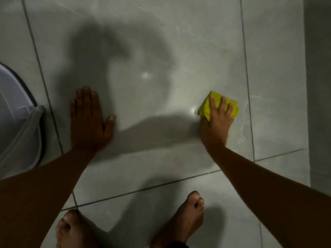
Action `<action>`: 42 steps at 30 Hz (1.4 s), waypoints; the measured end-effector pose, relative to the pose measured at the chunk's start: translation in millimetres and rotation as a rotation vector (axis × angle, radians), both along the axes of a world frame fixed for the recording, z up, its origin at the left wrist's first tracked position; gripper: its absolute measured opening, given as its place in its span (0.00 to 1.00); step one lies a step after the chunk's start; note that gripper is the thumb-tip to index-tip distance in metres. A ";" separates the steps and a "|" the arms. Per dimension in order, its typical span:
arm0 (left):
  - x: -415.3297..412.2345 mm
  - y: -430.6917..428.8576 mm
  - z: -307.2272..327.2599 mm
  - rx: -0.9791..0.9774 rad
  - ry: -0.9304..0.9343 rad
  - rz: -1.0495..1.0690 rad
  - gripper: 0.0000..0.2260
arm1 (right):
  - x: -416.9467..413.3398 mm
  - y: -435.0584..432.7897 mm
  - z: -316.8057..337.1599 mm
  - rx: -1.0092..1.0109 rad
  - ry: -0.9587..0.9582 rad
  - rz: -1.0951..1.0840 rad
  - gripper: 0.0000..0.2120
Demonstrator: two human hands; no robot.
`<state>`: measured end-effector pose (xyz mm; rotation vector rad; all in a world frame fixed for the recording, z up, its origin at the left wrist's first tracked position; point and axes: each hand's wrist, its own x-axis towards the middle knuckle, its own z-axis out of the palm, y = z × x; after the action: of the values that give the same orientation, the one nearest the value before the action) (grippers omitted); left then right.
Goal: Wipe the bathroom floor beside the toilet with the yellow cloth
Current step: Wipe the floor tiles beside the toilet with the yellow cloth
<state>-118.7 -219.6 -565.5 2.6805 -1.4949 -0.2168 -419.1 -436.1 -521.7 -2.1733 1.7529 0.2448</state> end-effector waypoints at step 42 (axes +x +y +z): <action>1.2 -3.6 9.3 0.084 0.028 0.004 0.36 | 242.4 -94.7 -6.5 -0.006 -0.137 0.135 0.33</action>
<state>-117.5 -223.2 -556.1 2.7327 -1.5051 -0.3223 -176.8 -530.8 -528.3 -2.2583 1.5382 0.1193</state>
